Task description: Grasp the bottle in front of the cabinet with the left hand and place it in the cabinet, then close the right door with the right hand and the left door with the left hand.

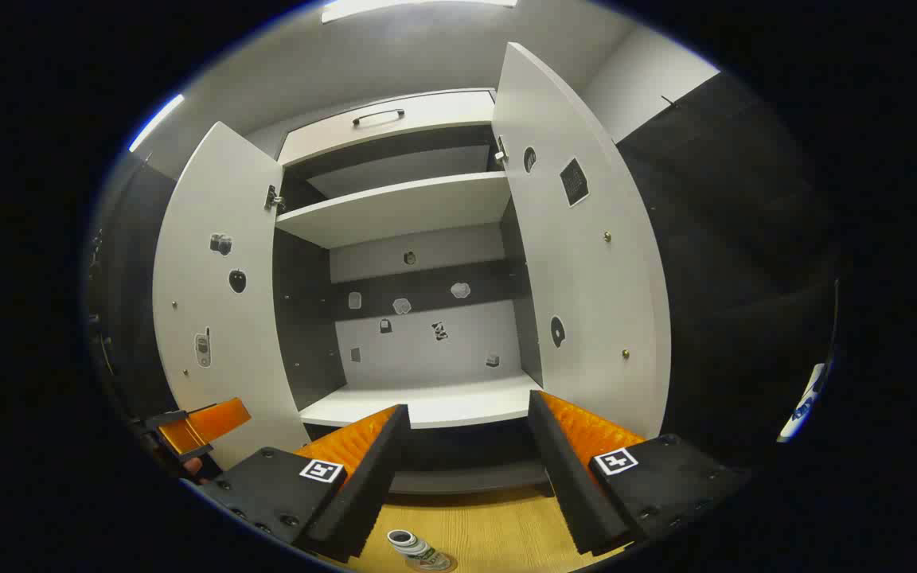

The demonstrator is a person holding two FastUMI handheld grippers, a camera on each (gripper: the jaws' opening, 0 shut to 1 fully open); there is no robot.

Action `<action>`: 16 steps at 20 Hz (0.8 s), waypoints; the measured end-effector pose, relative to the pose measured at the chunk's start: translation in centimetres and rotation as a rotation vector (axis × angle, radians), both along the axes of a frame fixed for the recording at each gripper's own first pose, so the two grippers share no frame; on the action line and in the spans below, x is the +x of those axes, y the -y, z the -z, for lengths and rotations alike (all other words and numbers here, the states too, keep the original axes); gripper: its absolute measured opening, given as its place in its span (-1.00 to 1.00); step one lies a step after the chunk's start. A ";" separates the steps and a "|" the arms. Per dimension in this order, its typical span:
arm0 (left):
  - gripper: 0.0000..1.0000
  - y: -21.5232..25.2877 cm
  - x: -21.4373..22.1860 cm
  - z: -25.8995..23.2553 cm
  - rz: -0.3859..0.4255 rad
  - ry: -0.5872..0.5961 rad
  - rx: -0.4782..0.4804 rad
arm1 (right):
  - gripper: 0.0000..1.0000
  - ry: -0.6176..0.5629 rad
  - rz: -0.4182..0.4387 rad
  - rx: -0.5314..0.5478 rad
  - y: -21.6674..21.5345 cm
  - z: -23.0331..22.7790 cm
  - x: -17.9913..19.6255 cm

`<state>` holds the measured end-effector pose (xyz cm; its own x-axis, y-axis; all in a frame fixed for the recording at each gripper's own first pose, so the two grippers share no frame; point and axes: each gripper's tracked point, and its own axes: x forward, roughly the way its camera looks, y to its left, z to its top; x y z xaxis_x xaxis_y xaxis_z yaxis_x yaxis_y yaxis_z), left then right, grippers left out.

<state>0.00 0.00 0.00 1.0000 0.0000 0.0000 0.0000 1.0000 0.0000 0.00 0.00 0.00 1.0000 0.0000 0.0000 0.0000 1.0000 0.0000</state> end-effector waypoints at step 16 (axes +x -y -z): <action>0.92 -0.5 -0.6 -2.0 -0.035 0.066 0.071 | 0.97 0.021 0.004 0.009 0.0 -0.4 -0.4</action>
